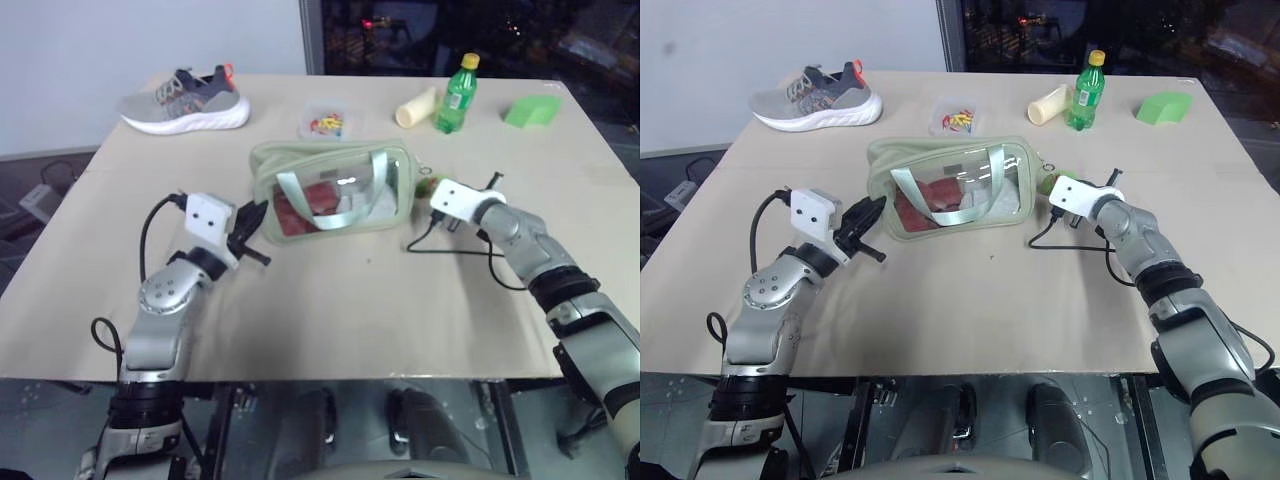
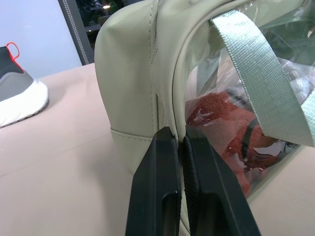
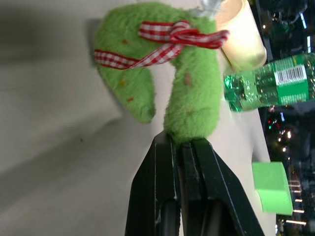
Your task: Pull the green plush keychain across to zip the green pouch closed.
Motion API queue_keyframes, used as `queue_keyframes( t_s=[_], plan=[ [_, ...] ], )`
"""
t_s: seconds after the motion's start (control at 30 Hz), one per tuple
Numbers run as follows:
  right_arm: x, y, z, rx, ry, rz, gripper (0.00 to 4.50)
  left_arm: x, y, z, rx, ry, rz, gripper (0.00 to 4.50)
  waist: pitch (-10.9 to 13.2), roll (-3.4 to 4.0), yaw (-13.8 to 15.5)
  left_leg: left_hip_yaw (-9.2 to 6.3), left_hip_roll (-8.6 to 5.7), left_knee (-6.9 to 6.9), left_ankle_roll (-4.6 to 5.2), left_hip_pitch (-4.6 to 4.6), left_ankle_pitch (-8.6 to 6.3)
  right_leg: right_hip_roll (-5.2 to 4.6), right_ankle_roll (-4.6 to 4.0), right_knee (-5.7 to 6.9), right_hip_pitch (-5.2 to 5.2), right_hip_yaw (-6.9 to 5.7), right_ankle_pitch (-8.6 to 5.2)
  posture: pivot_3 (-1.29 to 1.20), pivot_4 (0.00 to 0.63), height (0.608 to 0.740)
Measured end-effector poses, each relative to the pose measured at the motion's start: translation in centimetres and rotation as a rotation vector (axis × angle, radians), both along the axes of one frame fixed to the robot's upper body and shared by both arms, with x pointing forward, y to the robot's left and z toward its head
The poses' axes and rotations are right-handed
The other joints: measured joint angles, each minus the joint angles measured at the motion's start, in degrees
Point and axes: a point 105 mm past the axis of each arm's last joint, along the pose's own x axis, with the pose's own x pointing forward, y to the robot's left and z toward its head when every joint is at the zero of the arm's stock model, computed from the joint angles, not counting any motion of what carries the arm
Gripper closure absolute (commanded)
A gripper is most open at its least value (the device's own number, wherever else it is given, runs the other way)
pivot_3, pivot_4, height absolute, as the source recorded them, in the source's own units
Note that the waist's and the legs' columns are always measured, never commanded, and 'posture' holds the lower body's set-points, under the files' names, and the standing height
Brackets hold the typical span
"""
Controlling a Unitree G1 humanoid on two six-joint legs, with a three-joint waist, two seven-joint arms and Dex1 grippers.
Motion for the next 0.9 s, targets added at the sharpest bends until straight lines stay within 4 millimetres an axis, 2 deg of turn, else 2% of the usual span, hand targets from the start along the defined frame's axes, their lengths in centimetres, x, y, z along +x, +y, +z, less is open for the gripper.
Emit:
queue_keyframes(
  t_s=[0.07,0.1,0.2,0.23,0.27,0.33,0.43,0.47,0.5,0.53,0.63,0.73,0.9],
  plan=[
    [-0.1,0.2,0.1,0.003,-0.002,0.016,4.44,0.0,0.0,0.0,-0.004,0.0,-0.007,4.5,0.0,0.0,0.05,0.02,0.0,0.0,0.0,-0.01,0.0,0.0,0.02,-0.01,-0.01,0.02,0.09,0.0,0.15,0.74],
    [-0.2,0.3,0.2,0.066,0.014,0.014,4.44,0.0,-0.1,0.1,-0.011,0.0,-0.015,4.5,0.0,0.0,0.1,0.02,0.0,0.0,0.0,-0.03,0.0,-0.01,0.03,-0.01,-0.02,0.02,0.09,0.0,0.15,0.74],
    [-1.1,1.2,-0.1,0.392,0.146,0.021,4.44,-0.2,-0.2,0.2,-0.058,0.009,-0.046,4.5,0.01,0.0,0.25,-0.01,0.05,0.02,0.0,-0.09,0.0,0.02,0.08,-0.01,-0.02,-0.01,0.14,0.0,0.15,0.74],
    [-1.4,1.4,-0.2,0.447,0.178,0.031,3.84,-0.3,-0.4,0.2,-0.077,0.015,-0.061,4.16,0.02,0.01,0.34,-0.02,0.05,0.03,0.0,-0.12,0.0,0.01,0.08,-0.01,-0.03,-0.03,0.14,0.0,0.15,0.74],
    [-2.2,1.6,-0.2,0.506,0.22,0.062,3.64,-0.5,-0.7,0.3,-0.11,0.022,-0.091,3.78,0.04,0.02,0.46,-0.03,0.05,0.05,0.01,-0.19,0.0,-0.01,0.08,-0.02,-0.06,-0.05,0.14,0.0,0.15,0.74],
    [-3.2,1.7,0.1,0.547,0.256,0.104,2.79,-0.7,-0.8,0.3,-0.144,0.039,-0.118,3.06,0.07,0.01,0.66,-0.09,0.01,0.09,0.02,-0.27,-0.01,-0.06,0.08,-0.04,-0.08,-0.12,0.14,0.0,0.15,0.74],
    [-4.9,1.3,1.5,0.595,0.271,0.161,1.42,-1.4,-1.0,0.7,-0.187,0.046,-0.16,1.64,0.07,0.0,0.76,-0.12,-0.01,0.09,0.03,-0.32,-0.03,-0.1,0.08,-0.11,-0.08,-0.17,0.13,0.0,0.15,0.74],
    [-5.6,0.8,2.1,0.612,0.271,0.17,0.84,-2.0,-1.1,1.0,-0.196,0.047,-0.184,1.05,0.08,0.0,0.75,-0.14,-0.01,0.09,0.03,-0.34,-0.04,-0.11,0.08,-0.14,-0.09,-0.18,0.13,0.0,0.15,0.74],
    [-6.0,0.5,2.4,0.617,0.271,0.173,0.48,-2.4,-1.2,1.1,-0.193,0.049,-0.2,0.71,0.08,0.0,0.75,-0.14,-0.01,0.08,0.03,-0.33,-0.04,-0.13,0.07,-0.15,-0.09,-0.19,0.13,0.0,0.15,0.74],
    [-6.9,-0.3,2.8,0.625,0.281,0.176,0.09,-3.3,-1.4,1.2,-0.182,0.058,-0.234,0.66,0.08,0.01,0.75,-0.15,0.0,0.05,0.02,-0.35,-0.04,-0.23,-0.01,-0.2,-0.1,-0.2,0.08,0.0,0.15,0.74],
    [-9.4,-1.9,3.0,0.649,0.324,0.181,0.09,-5.9,-1.1,1.2,-0.173,0.097,-0.298,0.66,0.08,0.01,0.73,-0.18,0.01,-0.04,0.0,-0.33,-0.06,-0.4,-0.17,-0.28,-0.1,-0.24,-0.01,0.0,0.15,0.74],
    [-11.8,-2.2,2.8,0.639,0.386,0.226,0.09,-8.0,-0.8,0.9,-0.131,0.148,-0.336,0.66,0.08,0.02,0.57,-0.19,0.02,-0.04,-0.17,-0.28,-0.15,-0.41,0.02,-0.3,-0.08,-0.25,-0.15,0.0,0.15,0.74],
    [-13.7,-3.0,3.2,0.618,0.408,0.239,0.09,-9.9,0.9,0.0,-0.087,0.237,-0.32,0.66,0.09,0.03,0.58,-0.24,0.02,0.04,-0.27,-0.28,-0.22,-0.68,0.05,-0.31,-0.08,-0.42,-0.17,0.0,0.15,0.74]
  ],
)
